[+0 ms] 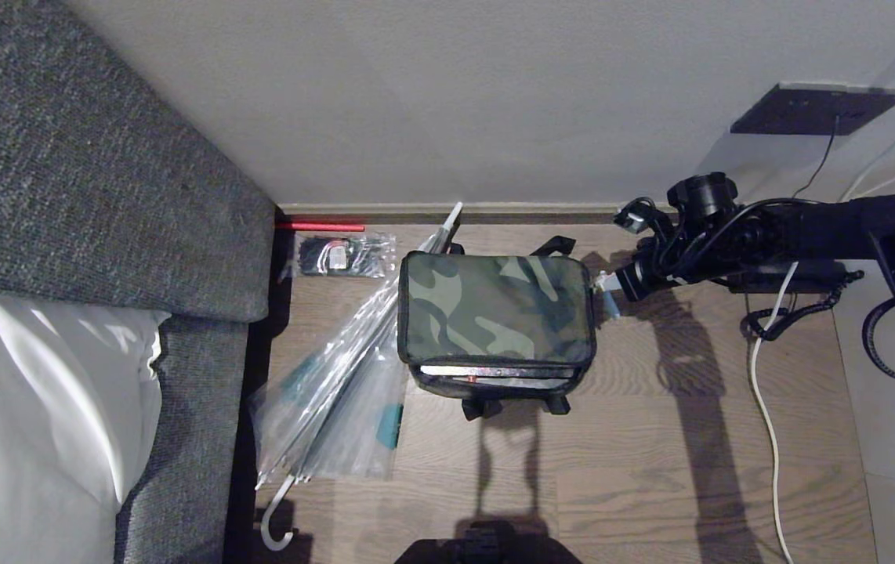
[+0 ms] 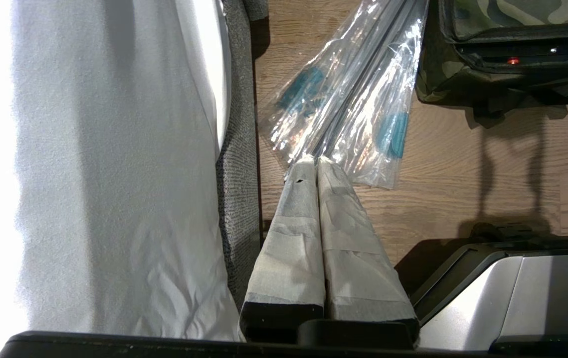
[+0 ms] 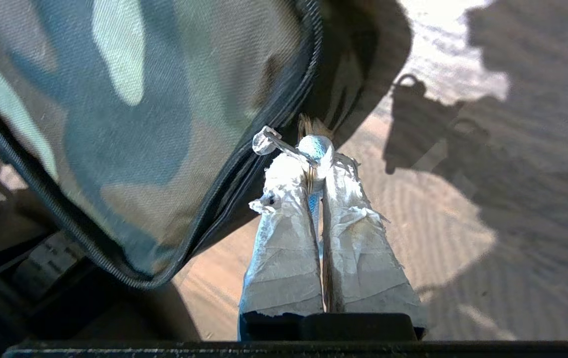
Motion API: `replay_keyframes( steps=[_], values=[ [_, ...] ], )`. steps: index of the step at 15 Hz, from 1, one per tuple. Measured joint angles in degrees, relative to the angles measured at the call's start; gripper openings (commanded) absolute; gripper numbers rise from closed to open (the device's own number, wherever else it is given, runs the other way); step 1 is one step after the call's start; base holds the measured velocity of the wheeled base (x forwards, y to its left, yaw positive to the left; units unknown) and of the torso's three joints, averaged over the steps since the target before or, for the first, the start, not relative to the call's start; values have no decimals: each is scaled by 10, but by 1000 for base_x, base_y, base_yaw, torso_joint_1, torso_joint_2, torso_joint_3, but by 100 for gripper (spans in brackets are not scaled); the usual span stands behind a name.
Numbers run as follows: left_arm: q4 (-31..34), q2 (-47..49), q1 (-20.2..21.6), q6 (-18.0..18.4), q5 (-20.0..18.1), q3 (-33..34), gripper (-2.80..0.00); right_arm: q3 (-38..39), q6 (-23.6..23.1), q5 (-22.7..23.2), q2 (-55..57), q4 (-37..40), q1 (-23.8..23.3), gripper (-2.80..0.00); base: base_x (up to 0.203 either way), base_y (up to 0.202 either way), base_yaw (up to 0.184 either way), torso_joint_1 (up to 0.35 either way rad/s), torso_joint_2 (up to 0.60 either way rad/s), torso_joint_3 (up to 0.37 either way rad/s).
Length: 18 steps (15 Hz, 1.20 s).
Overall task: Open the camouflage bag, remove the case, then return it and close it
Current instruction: Open the top of the storage box
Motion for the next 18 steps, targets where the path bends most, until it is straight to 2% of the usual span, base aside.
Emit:
replay_keyframes(
  steps=[18],
  values=[
    [0,0,0,0,1,0,-280,-24,-3,3,2,-7,-2,-280,0,0,0,0,0,0]
  ],
)
